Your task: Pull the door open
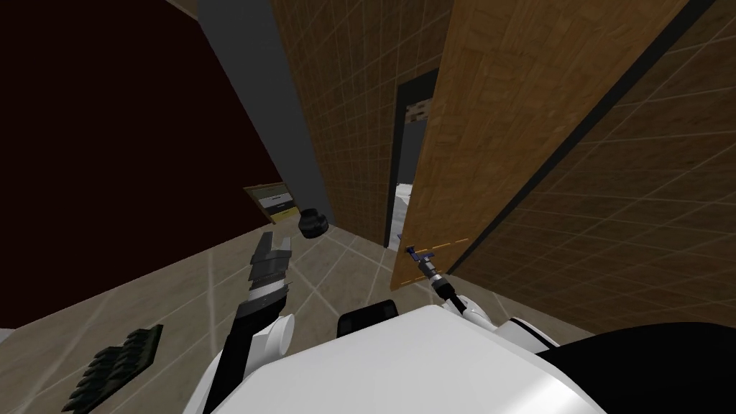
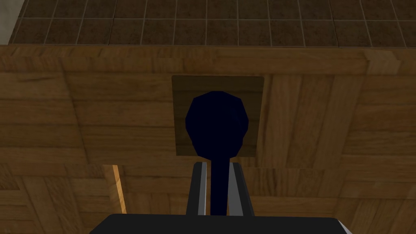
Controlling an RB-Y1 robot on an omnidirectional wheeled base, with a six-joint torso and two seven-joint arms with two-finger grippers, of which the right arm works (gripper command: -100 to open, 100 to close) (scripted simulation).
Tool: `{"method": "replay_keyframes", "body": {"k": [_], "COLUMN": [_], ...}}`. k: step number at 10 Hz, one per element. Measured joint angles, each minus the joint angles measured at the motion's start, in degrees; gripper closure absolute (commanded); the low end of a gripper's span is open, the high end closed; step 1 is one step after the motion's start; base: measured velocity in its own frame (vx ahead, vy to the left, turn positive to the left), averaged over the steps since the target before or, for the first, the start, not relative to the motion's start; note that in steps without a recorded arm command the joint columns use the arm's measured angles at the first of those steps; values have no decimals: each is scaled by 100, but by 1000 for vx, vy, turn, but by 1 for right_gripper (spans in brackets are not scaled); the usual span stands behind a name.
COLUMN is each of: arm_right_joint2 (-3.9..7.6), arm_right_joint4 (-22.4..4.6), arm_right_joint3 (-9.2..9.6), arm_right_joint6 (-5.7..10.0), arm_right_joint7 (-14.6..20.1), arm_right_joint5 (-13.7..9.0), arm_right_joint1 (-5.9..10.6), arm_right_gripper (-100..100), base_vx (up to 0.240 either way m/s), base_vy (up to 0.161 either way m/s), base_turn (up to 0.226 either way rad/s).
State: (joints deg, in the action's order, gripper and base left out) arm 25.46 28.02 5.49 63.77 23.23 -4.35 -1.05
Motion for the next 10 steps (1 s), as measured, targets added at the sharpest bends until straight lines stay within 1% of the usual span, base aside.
{"method": "replay_keyframes", "body": {"k": [1, 2, 4, 5, 6, 7, 8, 10], "arm_right_joint2": [25, 56, 111, 146, 170, 182, 215, 223], "arm_right_joint4": [-106, -23, -131, 40, -6, -131, -84, -93], "arm_right_joint3": [24, 53, 111, 134, 159, 191, 212, 220], "arm_right_joint6": [100, 138, 338, 340, 420, 536, 578, 588], "arm_right_joint7": [33, 65, 129, 153, 178, 208, 235, 245], "arm_right_joint5": [9, 18, 38, 43, 51, 65, 71, 72], "arm_right_joint1": [26, -71, -121, -264, -290, -272, -339, -367], "arm_right_gripper": [100, 100, 100, 100, 100, 100, 100, 100], "base_vx": [-177, -189, -213, -216, -186, -196, -92, -182], "base_vy": [-96, -96, -92, -77, -75, -70, -26, -60], "base_turn": [139, 204, 159, 165, 102, 115, 27, 186]}}
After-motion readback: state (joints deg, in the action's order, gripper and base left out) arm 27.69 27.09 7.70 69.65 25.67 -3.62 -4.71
